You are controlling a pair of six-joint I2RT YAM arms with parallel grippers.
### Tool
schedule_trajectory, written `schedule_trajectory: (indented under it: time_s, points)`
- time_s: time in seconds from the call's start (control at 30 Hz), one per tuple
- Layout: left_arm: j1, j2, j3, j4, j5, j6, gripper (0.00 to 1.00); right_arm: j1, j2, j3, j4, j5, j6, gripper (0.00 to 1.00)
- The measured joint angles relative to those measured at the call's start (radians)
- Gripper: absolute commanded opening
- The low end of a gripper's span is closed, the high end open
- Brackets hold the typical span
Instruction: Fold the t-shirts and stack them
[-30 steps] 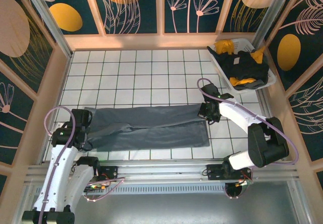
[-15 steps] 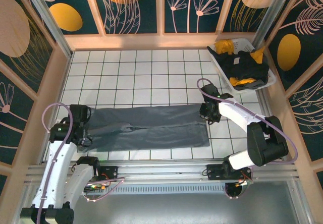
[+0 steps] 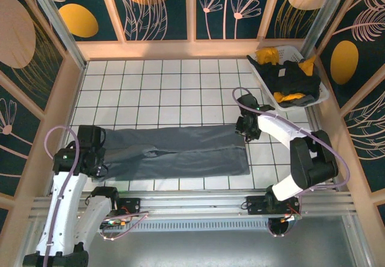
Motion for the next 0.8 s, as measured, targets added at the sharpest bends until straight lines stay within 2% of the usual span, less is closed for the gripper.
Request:
schedule_trajectory:
  time_s: [0.07, 0.1, 0.17, 0.23, 0.3, 0.43, 0.57, 0.8]
  points:
    - [0.0, 0.001, -0.06, 0.027, 0.026, 0.011, 0.0, 0.003, 0.011, 0.011, 0.006, 0.0, 0.0, 0.35]
    - [0.0, 0.005, -0.092, 0.05, 0.042, 0.022, 0.06, 0.005, 0.014, 0.015, 0.011, 0.0, 0.0, 0.35]
    - [0.0, 0.037, -0.166, 0.105, 0.093, 0.05, 0.32, 0.012, 0.017, 0.018, 0.019, -0.002, 0.0, 0.36]
    - [0.0, 0.081, -0.209, 0.148, 0.134, 0.069, 0.51, 0.019, 0.019, 0.018, 0.027, -0.012, 0.0, 0.36]
    - [0.0, 0.117, -0.209, 0.181, 0.15, 0.082, 0.57, 0.027, 0.023, 0.021, 0.036, -0.027, 0.0, 0.36]
    - [0.0, 0.18, -0.108, 0.23, 0.132, 0.119, 0.53, 0.046, 0.031, 0.026, 0.052, -0.065, 0.001, 0.36]
    - [0.0, 0.294, -0.015, 0.362, 0.126, 0.158, 0.48, 0.06, 0.071, 0.028, 0.083, -0.135, 0.012, 0.36]
    - [0.033, 0.631, 0.011, 0.682, 0.174, 0.22, 0.44, 0.054, 0.164, 0.028, 0.12, -0.194, 0.053, 0.39]
